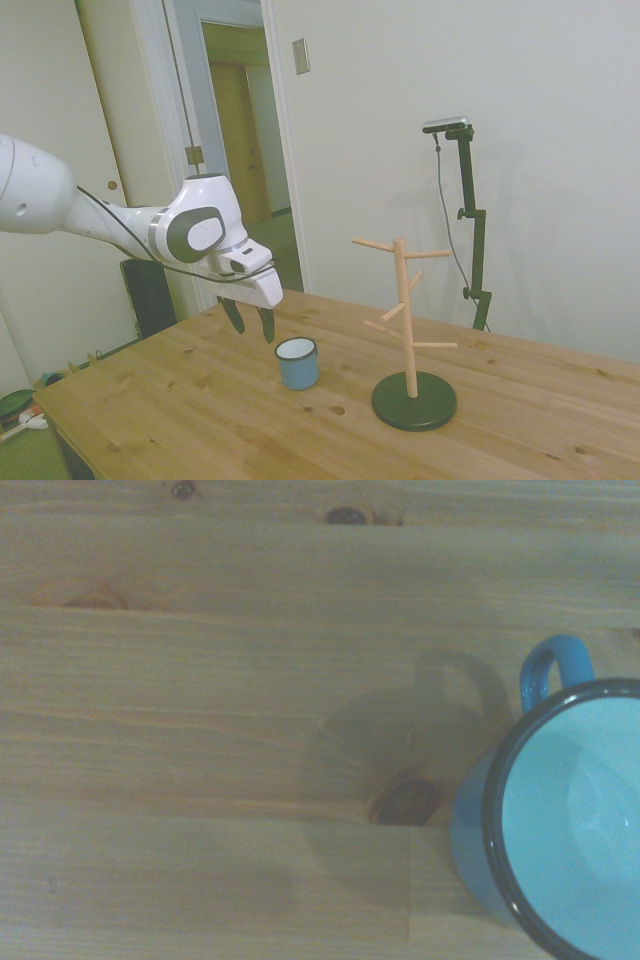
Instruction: Hang the mug
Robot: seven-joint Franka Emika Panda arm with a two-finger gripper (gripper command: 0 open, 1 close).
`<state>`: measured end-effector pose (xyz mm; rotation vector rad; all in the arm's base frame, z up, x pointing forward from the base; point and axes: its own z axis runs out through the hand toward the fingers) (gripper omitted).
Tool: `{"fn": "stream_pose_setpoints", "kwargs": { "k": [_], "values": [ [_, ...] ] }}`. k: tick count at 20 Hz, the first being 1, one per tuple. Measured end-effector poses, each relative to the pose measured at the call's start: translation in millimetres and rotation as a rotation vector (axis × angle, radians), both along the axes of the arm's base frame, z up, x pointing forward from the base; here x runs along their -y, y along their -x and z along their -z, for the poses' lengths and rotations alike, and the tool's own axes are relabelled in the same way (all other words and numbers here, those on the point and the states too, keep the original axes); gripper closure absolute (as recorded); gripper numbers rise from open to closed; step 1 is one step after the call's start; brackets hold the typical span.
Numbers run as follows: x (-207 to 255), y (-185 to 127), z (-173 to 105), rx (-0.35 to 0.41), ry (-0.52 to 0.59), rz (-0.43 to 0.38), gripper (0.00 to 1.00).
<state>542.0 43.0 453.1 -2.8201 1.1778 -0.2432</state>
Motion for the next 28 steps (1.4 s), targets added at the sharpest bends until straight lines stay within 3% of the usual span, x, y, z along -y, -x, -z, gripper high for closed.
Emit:
{"fn": "stream_pose_setpoints", "kwargs": {
  "k": [15,16,21,28],
  "values": [
    [13.6,-42.0,44.8,-0.034,0.025,0.005,0.0],
    [14.3,-43.7,48.5,-0.034,0.027,0.004,1.0],
    [19.5,-49.6,67.2,-0.041,0.038,0.005,1.0],
    [15.0,-48.7,69.9,-0.035,0.056,-0.015,1.0]
  ]
}}
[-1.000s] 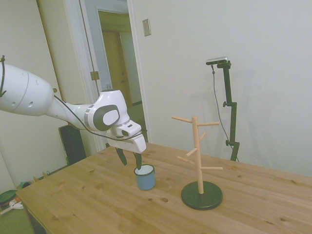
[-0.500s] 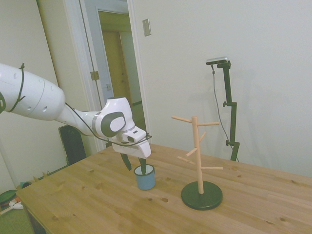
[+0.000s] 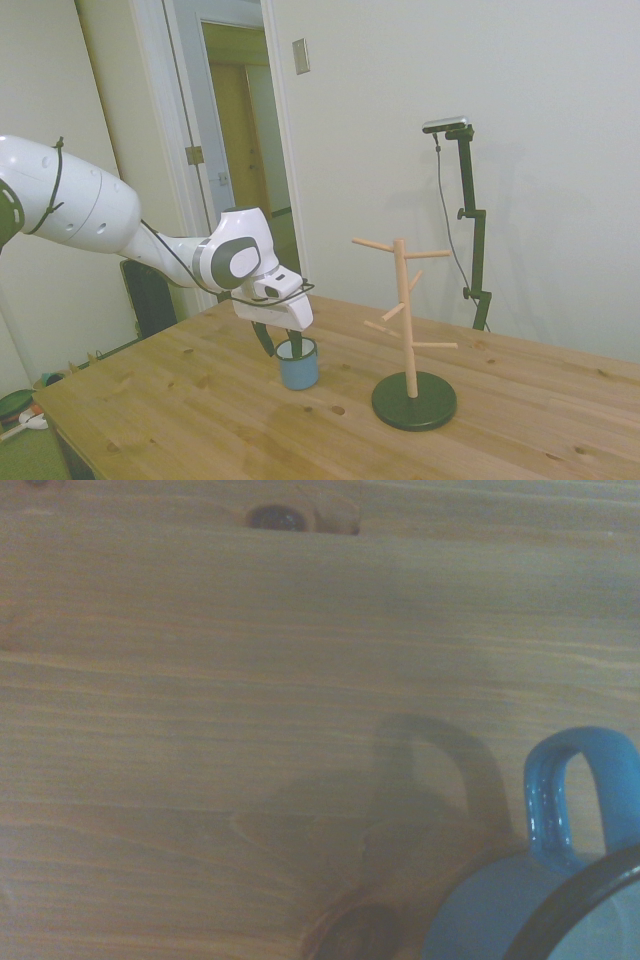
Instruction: Hang the mug
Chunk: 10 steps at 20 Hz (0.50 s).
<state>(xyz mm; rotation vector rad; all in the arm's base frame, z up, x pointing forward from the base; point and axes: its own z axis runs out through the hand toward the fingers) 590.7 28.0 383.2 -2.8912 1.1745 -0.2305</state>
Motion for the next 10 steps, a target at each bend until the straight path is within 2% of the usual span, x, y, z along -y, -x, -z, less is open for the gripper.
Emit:
{"fn": "stream_pose_setpoints", "kwargs": {
  "k": [10],
  "values": [
    [4.2,4.8,3.7,0.011,0.004,0.002,1.0]
  ]
}}
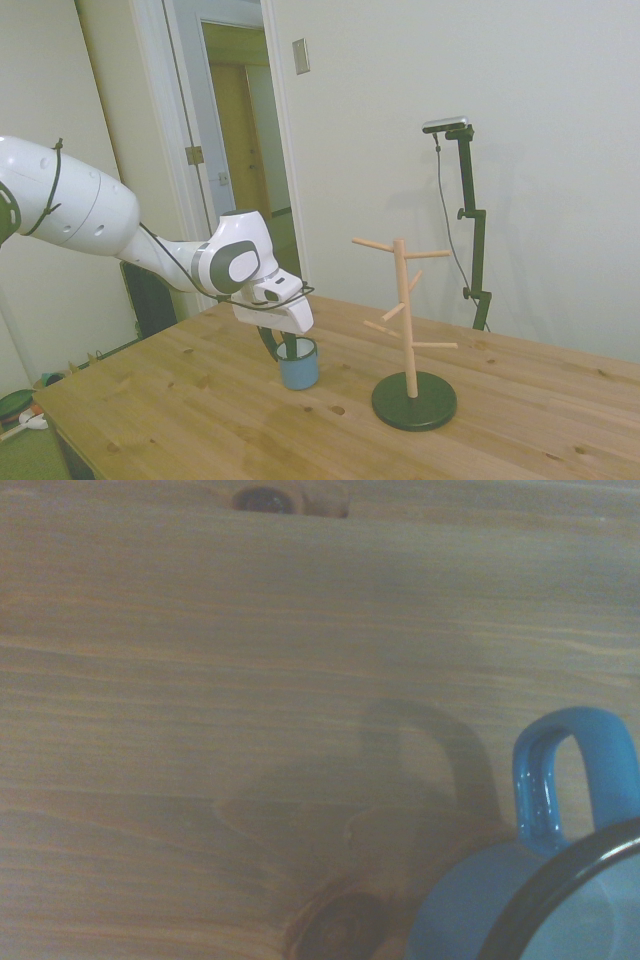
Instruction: Hang the mug
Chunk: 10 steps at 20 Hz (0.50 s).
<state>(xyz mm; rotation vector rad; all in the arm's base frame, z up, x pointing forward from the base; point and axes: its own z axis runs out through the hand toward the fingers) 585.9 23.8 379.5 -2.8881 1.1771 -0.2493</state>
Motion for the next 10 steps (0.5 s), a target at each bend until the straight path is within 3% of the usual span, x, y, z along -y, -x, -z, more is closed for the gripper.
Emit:
{"fn": "stream_pose_setpoints", "kwargs": {
  "k": [10],
  "values": [
    [2.4,5.4,0.8,0.009,0.01,-0.001,1.0]
  ]
}}
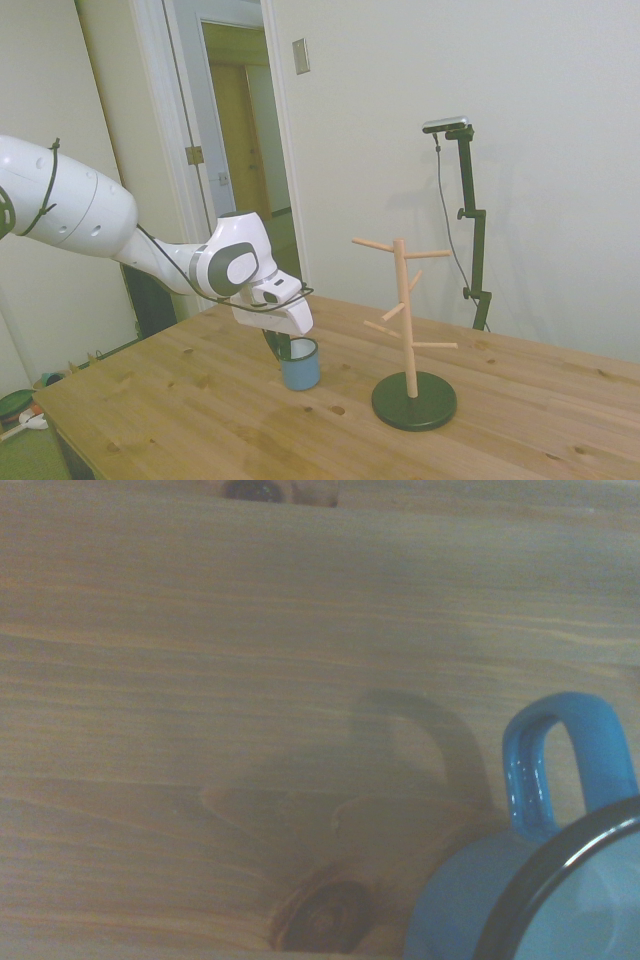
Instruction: Hang the mug
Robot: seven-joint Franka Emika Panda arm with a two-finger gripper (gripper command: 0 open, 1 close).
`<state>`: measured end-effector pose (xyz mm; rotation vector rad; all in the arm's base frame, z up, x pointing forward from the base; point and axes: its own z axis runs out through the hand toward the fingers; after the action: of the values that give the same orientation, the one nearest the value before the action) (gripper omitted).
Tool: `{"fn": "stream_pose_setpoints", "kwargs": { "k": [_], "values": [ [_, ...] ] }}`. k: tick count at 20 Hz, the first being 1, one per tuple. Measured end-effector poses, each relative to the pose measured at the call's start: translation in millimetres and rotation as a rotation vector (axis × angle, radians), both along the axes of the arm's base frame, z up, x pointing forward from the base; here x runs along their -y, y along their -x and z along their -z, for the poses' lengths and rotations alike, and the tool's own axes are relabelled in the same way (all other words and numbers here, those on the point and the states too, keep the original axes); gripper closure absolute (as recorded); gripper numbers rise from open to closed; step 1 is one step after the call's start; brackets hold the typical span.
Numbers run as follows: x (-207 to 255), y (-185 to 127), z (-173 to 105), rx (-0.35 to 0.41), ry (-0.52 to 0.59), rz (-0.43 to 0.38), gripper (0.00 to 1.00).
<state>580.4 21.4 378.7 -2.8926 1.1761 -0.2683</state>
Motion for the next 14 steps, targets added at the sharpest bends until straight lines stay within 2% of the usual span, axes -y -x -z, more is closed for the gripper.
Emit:
{"fn": "stream_pose_setpoints", "kwargs": {
  "k": [8,14],
  "values": [
    [4.8,5.3,-4.8,0.01,0.018,-0.002,1.0],
    [11.7,27.6,-50.7,0.039,0.034,-0.039,1.0]
  ]
}}
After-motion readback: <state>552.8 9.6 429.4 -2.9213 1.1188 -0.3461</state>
